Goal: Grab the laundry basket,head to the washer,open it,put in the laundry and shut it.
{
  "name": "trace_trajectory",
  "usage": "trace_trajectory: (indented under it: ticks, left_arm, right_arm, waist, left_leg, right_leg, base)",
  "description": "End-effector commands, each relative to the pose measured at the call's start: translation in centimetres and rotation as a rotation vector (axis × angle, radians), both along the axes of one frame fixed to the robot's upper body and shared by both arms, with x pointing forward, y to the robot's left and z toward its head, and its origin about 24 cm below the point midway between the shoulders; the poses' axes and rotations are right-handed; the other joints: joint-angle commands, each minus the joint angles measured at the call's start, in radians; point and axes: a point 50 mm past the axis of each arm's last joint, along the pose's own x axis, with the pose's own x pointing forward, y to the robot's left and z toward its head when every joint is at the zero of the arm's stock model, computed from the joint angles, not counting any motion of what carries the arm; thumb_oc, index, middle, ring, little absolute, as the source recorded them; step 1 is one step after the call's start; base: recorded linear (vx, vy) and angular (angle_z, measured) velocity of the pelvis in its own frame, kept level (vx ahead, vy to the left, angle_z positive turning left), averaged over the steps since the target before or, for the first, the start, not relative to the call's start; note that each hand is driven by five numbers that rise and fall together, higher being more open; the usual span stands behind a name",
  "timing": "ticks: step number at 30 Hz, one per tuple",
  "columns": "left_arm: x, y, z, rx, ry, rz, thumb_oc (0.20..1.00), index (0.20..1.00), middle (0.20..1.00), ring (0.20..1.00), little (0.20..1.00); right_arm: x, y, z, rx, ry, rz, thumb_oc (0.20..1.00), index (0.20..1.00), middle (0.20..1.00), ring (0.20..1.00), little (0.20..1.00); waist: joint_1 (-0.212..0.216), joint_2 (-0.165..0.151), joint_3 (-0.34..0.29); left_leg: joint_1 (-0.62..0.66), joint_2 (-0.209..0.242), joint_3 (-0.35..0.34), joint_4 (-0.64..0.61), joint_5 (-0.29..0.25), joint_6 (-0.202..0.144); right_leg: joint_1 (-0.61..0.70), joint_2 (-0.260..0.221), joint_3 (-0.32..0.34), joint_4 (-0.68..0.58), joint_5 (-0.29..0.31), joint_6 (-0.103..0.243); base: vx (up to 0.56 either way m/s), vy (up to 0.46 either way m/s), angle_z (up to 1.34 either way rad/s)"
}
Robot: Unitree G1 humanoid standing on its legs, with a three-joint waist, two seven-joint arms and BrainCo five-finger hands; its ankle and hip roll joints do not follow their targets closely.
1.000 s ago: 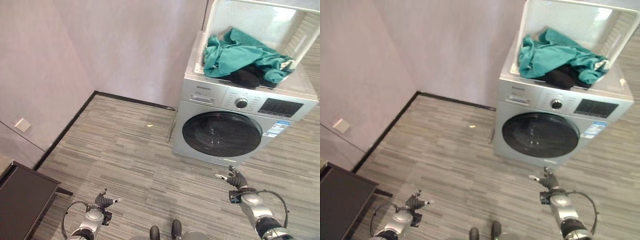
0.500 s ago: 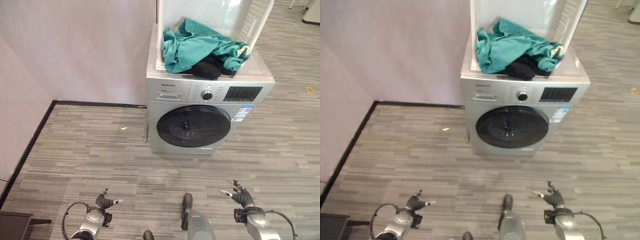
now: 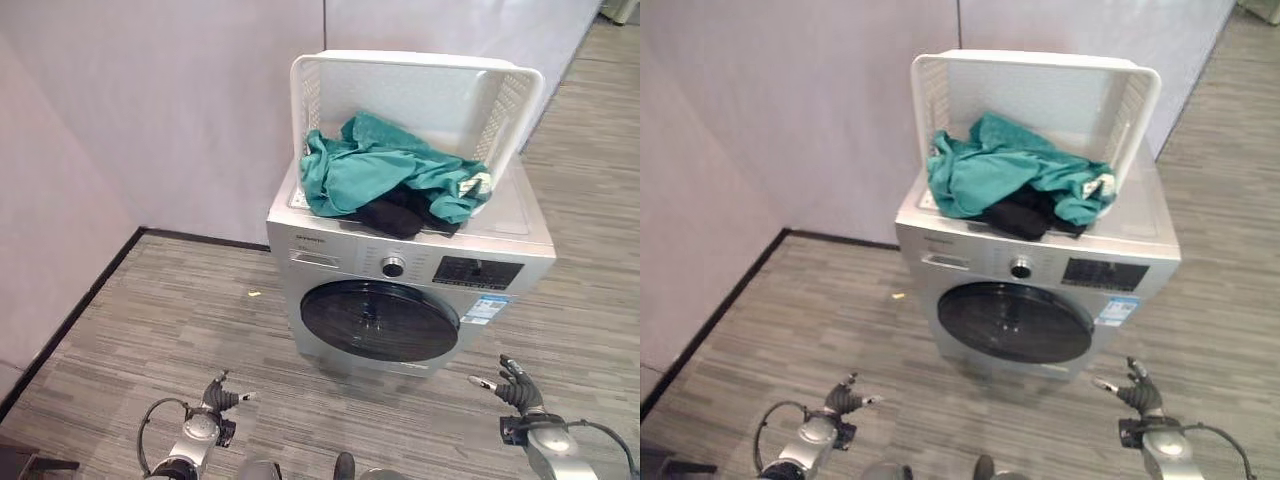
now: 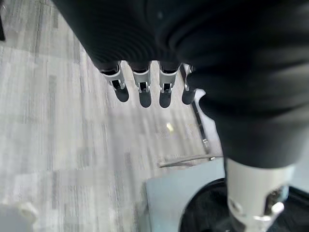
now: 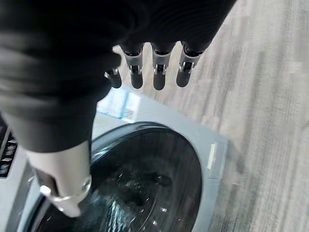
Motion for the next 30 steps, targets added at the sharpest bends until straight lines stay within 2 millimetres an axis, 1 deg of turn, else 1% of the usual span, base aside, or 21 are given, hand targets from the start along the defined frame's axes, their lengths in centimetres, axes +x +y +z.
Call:
trace_trajectory:
  ticks: [1,2,3,4,5,6,7,8,9,10,12,17,18,19,21,23,24,26,27,29,30]
  left_arm:
    - [2.8,1.9,2.6,0.085,-0.120,0.001,1.000,1.000,1.000,1.000,1.000]
    - [2.8,2.0,2.7,0.085,-0.117,-0.001,1.000,1.000,1.000,1.000,1.000]
    - [2.6,2.4,2.6,0.093,-0.110,0.007,1.000,1.000,1.000,1.000,1.000]
    - [2.7,2.6,2.7,0.099,-0.112,0.010,1.000,1.000,1.000,1.000,1.000]
    - [2.7,2.7,2.7,0.099,-0.113,0.010,1.000,1.000,1.000,1.000,1.000]
    - [2.5,3.3,2.8,0.107,-0.109,0.027,1.000,1.000,1.000,1.000,1.000]
    - [2.4,3.5,2.9,0.105,-0.117,0.035,1.000,1.000,1.000,1.000,1.000]
    - [2.4,3.6,3.0,0.108,-0.127,0.038,1.000,1.000,1.000,1.000,1.000]
    - [2.4,3.6,3.0,0.109,-0.127,0.039,1.000,1.000,1.000,1.000,1.000]
    - [2.2,4.0,3.1,0.114,-0.131,0.049,1.000,1.000,1.000,1.000,1.000]
    - [2.2,4.2,3.2,0.120,-0.134,0.053,1.000,1.000,1.000,1.000,1.000]
    - [1.7,5.2,3.3,0.152,-0.135,0.085,1.000,1.000,1.000,1.000,1.000]
    - [1.7,5.3,3.6,0.160,-0.154,0.082,1.000,1.000,1.000,1.000,1.000]
    - [1.6,5.3,3.5,0.160,-0.153,0.082,1.000,1.000,1.000,1.000,1.000]
    - [1.3,5.4,4.4,0.167,-0.210,0.064,1.000,1.000,1.000,1.000,1.000]
    - [1.1,5.5,5.7,0.179,-0.277,0.034,1.000,1.000,1.000,1.000,1.000]
    - [0.7,5.5,5.9,0.178,-0.284,0.027,1.000,1.000,1.000,1.000,1.000]
    - [0.0,5.9,7.2,0.176,-0.334,-0.005,1.000,1.000,1.000,1.000,1.000]
    - [-0.1,5.9,7.1,0.174,-0.330,-0.006,1.000,1.000,1.000,1.000,1.000]
    - [-1.1,6.3,8.0,0.173,-0.358,-0.028,1.000,1.000,1.000,1.000,1.000]
    - [-1.2,6.3,8.0,0.172,-0.356,-0.027,1.000,1.000,1.000,1.000,1.000]
  right_arm:
    - [1.6,-0.8,3.3,-0.120,-0.129,0.088,1.000,1.000,1.000,1.000,1.000]
    - [2.1,-0.3,3.5,-0.117,-0.136,0.117,1.000,1.000,1.000,1.000,1.000]
    - [2.5,0.9,3.4,-0.103,-0.136,0.170,1.000,1.000,1.000,1.000,1.000]
    - [2.8,1.5,3.6,-0.100,-0.147,0.199,1.000,1.000,1.000,1.000,1.000]
    - [2.9,1.5,3.6,-0.099,-0.147,0.199,1.000,1.000,1.000,1.000,1.000]
    - [3.3,2.2,3.6,-0.102,-0.152,0.234,1.000,1.000,1.000,1.000,1.000]
    - [3.5,2.7,3.6,-0.102,-0.151,0.261,1.000,1.000,1.000,1.000,1.000]
    - [3.6,3.3,3.5,-0.101,-0.149,0.292,1.000,1.000,1.000,1.000,1.000]
    - [3.6,3.3,3.5,-0.101,-0.148,0.293,1.000,1.000,1.000,1.000,1.000]
    - [3.8,4.4,3.7,-0.098,-0.157,0.348,1.000,1.000,1.000,1.000,1.000]
    - [3.9,4.9,3.8,-0.095,-0.158,0.377,1.000,1.000,1.000,1.000,1.000]
    - [3.8,7.0,5.5,-0.066,-0.235,0.495,1.000,1.000,1.000,1.000,1.000]
    - [3.6,7.2,6.3,-0.068,-0.267,0.520,1.000,1.000,1.000,1.000,1.000]
    - [3.5,7.2,6.3,-0.068,-0.266,0.520,1.000,1.000,1.000,1.000,1.000]
    - [2.8,7.0,8.3,-0.098,-0.330,0.559,1.000,1.000,1.000,1.000,1.000]
    - [2.2,6.6,9.9,-0.140,-0.382,0.577,1.000,1.000,1.000,1.000,1.000]
    - [2.0,6.5,10.2,-0.151,-0.388,0.590,1.000,1.000,1.000,1.000,1.000]
    - [1.4,6.1,12.0,-0.216,-0.422,0.635,1.000,1.000,1.000,1.000,1.000]
    - [1.2,6.1,12.0,-0.215,-0.418,0.636,1.000,1.000,1.000,1.000,1.000]
    - [0.9,6.2,14.1,-0.273,-0.461,0.713,1.000,1.000,1.000,1.000,1.000]
    - [0.8,6.2,14.2,-0.272,-0.459,0.715,1.000,1.000,1.000,1.000,1.000]
  waist:
    - [0.023,0.016,0.038]
    - [0.024,0.014,0.035]
    - [0.022,0.015,0.035]
    - [0.020,0.013,0.034]
    - [0.019,0.012,0.032]
    - [0.031,0.011,0.023]
    - [0.033,0.013,0.015]
    - [0.039,0.013,0.013]
    - [0.040,0.012,0.013]
    - [0.044,0.010,0.013]
    - [0.047,0.008,0.013]
    - [0.049,0.003,0.011]
    - [0.047,0.004,0.007]
    - [0.047,0.004,0.006]
    - [0.049,0.006,-0.004]
    - [0.052,0.006,-0.008]
    - [0.053,0.006,-0.011]
    - [0.057,0.005,-0.016]
    - [0.057,0.006,-0.019]
    - [0.062,0.004,-0.027]
    - [0.061,0.005,-0.028]
  left_leg:
    - [0.040,-0.001,-0.078,-0.130,0.121,0.026]
    - [0.068,-0.024,-0.094,-0.100,0.084,0.034]
    - [0.103,-0.034,-0.099,-0.155,0.073,0.040]
    - [0.123,-0.040,-0.086,-0.184,0.076,0.045]
    - [0.122,-0.042,-0.086,-0.189,0.082,0.046]
    - [0.157,-0.063,-0.081,-0.232,0.069,0.058]
    - [0.170,-0.070,-0.074,-0.250,0.064,0.065]
    - [0.181,-0.076,-0.069,-0.261,0.065,0.071]
    - [0.183,-0.076,-0.067,-0.263,0.065,0.071]
    - [0.198,-0.078,-0.056,-0.278,0.062,0.079]
    - [0.204,-0.081,-0.051,-0.287,0.061,0.083]
    - [0.229,-0.093,-0.037,-0.344,0.066,0.090]
    - [0.240,-0.096,-0.035,-0.379,0.078,0.090]
    - [0.242,-0.096,-0.036,-0.381,0.079,0.090]
    - [0.262,-0.098,-0.040,-0.432,0.097,0.089]
    - [0.269,-0.097,-0.047,-0.452,0.105,0.087]
    - [0.272,-0.097,-0.052,-0.459,0.108,0.086]
    - [0.275,-0.096,-0.060,-0.469,0.112,0.085]
    - [0.276,-0.097,-0.061,-0.470,0.113,0.085]
    - [0.282,-0.096,-0.064,-0.477,0.111,0.085]
    - [0.283,-0.096,-0.065,-0.477,0.111,0.085]
  right_leg:
    - [-0.011,-0.072,0.038,0.096,-0.078,0.125]
    - [-0.016,-0.082,0.043,0.112,-0.078,0.127]
    - [-0.016,-0.080,0.050,0.115,-0.074,0.135]
    - [-0.020,-0.084,0.056,0.119,-0.072,0.138]
    - [-0.023,-0.085,0.056,0.118,-0.070,0.138]
    - [-0.026,-0.095,0.072,0.118,-0.068,0.146]
    - [-0.027,-0.099,0.075,0.117,-0.069,0.152]
    - [-0.029,-0.104,0.083,0.120,-0.069,0.155]
    - [-0.029,-0.105,0.085,0.121,-0.070,0.155]
    - [-0.035,-0.109,0.096,0.125,-0.069,0.160]
    - [-0.039,-0.112,0.100,0.126,-0.068,0.164]
    - [-0.050,-0.120,0.102,0.116,-0.055,0.183]
    - [-0.051,-0.123,0.100,0.107,-0.046,0.190]
    - [-0.050,-0.123,0.099,0.107,-0.046,0.190]
    - [-0.049,-0.123,0.091,0.088,-0.038,0.196]
    - [-0.047,-0.123,0.082,0.081,-0.036,0.199]
    - [-0.047,-0.123,0.080,0.080,-0.037,0.199]
    - [-0.045,-0.123,0.071,0.080,-0.039,0.200]
    - [-0.044,-0.123,0.070,0.080,-0.040,0.200]
    - [-0.037,-0.123,0.061,0.080,-0.042,0.201]
    - [-0.036,-0.123,0.060,0.080,-0.042,0.201]
  base:
    - [0.13,0.061,-0.16]
    - [0.15,0.084,-0.17]
    - [0.14,0.100,-0.28]
    - [0.09,0.078,-0.35]
    - [0.10,0.150,-0.31]
    - [0.11,0.182,-0.17]
    - [0.14,0.227,-0.12]
    - [0.07,0.115,-0.19]
    - [0.07,0.122,-0.25]
    - [0.04,0.077,-0.23]
    - [0.04,0.088,-0.10]
    - [0.01,0.065,-0.08]
    - [0.02,0.032,-0.06]
    - [0.02,0.023,0.03]
    - [0.03,0.007,0.04]
    - [0.03,-0.002,0.07]
    - [0.02,-0.011,0.10]
    - [0.02,-0.019,0.08]
    - [0.04,-0.019,0.08]
    - [0.04,-0.016,0.12]
    - [0.04,-0.013,0.12]
